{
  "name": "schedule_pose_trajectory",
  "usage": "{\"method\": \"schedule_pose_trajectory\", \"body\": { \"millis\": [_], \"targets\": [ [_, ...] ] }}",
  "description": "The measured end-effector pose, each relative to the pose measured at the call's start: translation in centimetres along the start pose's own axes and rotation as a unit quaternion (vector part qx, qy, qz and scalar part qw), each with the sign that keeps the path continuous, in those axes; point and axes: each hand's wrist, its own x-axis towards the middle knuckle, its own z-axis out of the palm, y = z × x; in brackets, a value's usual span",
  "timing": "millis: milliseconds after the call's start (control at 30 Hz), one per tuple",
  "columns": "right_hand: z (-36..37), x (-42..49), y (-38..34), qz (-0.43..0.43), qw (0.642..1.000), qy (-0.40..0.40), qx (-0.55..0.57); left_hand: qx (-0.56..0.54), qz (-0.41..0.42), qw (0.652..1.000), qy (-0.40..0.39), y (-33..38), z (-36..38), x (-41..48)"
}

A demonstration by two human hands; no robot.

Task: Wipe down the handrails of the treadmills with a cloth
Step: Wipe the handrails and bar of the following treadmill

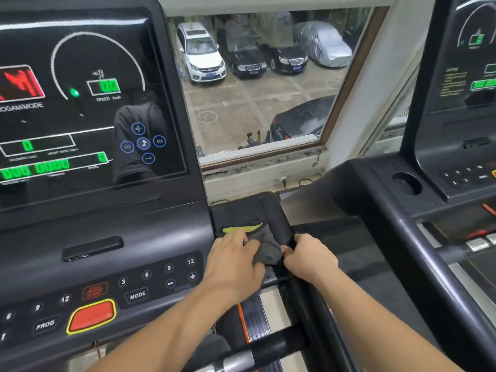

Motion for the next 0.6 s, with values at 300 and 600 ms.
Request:
{"method": "schedule_pose_trajectory", "body": {
  "millis": [300, 600],
  "targets": [
    [0.2, 0.5, 0.2, 0.003, 1.000, -0.001, -0.005, 0.030, -0.035, 0.999, -0.001, 1.0, -0.1, 2.2],
    [0.0, 0.5, 1.1, -0.008, 0.998, -0.001, 0.055, -0.044, 0.061, 0.994, 0.077, -0.2, 1.5, -3.2]
  ]
}}
